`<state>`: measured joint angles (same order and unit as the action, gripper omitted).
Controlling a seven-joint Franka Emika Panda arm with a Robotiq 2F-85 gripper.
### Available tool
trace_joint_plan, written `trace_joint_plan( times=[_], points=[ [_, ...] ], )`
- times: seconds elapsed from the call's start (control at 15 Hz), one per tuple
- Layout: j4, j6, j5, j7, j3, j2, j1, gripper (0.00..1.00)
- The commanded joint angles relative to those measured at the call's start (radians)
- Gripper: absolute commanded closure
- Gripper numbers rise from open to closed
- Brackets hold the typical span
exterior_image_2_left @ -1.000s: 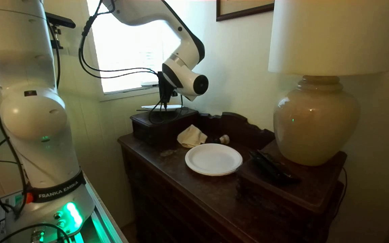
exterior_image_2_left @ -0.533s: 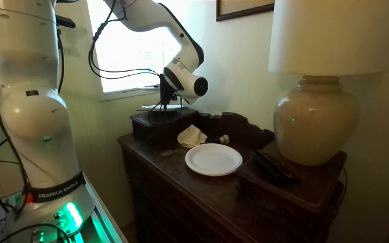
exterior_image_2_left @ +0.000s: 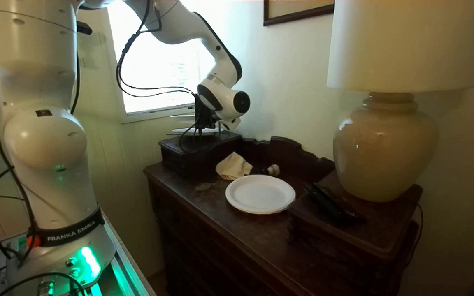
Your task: Put one plate from the right on top of the plate on the left.
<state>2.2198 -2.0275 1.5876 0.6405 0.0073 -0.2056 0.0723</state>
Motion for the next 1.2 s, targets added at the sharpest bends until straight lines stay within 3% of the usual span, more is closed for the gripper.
trace_joint_plan(
  times=[0.0, 0.4, 0.47, 0.6, 1.13],
  points=[
    [-0.033, -0.038, -0.068, -0.039, 0.01, -0.024, 0.011, 0.99],
    [-0.027, -0.062, -0.118, -0.027, 0.011, -0.022, 0.009, 0.99],
    [-0.027, -0.062, -0.118, -0.025, 0.012, -0.02, 0.008, 0.7],
    [-0.023, -0.062, -0.122, -0.021, 0.011, -0.016, 0.005, 0.64],
    [0.01, -0.06, -0.218, -0.043, -0.002, 0.043, -0.008, 0.09]
  ],
)
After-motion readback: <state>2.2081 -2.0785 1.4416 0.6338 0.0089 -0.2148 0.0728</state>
